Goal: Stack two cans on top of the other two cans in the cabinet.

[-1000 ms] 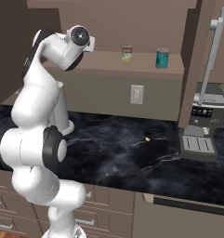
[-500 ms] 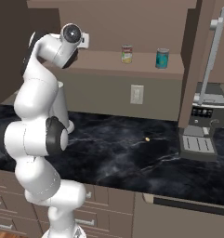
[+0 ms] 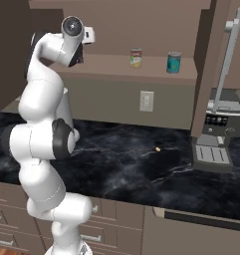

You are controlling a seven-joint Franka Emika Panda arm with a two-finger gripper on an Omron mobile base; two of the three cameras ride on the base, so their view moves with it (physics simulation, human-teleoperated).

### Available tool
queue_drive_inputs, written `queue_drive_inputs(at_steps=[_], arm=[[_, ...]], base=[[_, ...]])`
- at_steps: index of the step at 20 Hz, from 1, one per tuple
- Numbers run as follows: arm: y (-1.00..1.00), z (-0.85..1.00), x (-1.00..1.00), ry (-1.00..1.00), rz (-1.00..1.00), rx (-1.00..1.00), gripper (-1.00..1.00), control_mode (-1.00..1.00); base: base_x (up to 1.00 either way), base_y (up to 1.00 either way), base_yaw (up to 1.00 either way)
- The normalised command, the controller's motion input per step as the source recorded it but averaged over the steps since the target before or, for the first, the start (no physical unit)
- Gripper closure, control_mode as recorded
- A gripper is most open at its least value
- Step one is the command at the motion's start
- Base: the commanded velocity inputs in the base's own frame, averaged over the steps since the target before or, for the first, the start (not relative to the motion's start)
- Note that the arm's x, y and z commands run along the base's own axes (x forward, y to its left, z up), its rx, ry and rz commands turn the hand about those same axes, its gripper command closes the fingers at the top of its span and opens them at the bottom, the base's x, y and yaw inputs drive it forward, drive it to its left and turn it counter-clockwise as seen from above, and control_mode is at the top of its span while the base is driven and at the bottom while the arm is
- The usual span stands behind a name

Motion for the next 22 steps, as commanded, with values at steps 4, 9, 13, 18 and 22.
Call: queue_drive_inputs(at_steps=[4, 9, 13, 18, 22], arm=[[0.00, -0.03, -0.01, 0.00, 0.00, -0.07, 1.00, -1.00], [0.00, -0.07, -0.03, 0.00, 0.00, -0.01, 1.00, -1.00], [0.00, -0.15, 0.00, -0.01, 0.00, 0.00, 1.00, -1.00], [0.00, -0.24, 0.04, -0.05, 0.00, 0.00, 1.00, -1.00], [0.00, -0.21, 0.14, -0.06, 0.00, 0.00, 1.00, -1.00]], base=[[0.00, 0.00, 0.00], [0.00, 0.00, 0.00], [0.00, 0.00, 0.00], [0.00, 0.00, 0.00], [0.00, 0.00, 0.00]])
